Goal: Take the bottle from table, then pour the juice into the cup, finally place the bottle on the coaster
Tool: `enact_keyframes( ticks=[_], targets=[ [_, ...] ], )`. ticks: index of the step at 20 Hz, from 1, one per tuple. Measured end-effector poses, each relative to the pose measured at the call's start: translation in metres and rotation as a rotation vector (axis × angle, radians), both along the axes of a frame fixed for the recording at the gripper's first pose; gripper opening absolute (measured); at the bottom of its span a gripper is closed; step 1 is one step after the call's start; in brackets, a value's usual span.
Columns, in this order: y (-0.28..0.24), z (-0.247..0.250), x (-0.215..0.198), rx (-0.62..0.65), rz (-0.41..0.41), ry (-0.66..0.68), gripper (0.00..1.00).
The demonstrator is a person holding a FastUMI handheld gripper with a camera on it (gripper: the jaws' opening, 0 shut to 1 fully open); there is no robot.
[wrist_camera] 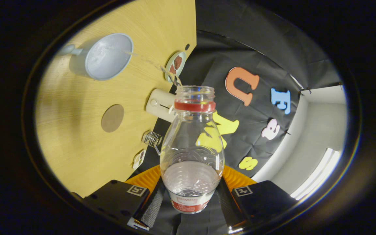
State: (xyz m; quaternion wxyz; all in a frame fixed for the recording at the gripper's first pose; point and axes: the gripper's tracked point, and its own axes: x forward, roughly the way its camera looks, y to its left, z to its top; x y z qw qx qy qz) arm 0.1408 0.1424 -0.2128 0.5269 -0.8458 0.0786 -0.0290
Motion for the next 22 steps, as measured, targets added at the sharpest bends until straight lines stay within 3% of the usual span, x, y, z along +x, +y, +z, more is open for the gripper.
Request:
enact_keyframes(
  ticks=[22],
  targets=[
    [0.003, 0.013, 0.011, -0.118, -0.005, -0.039, 0.82]
  ],
)
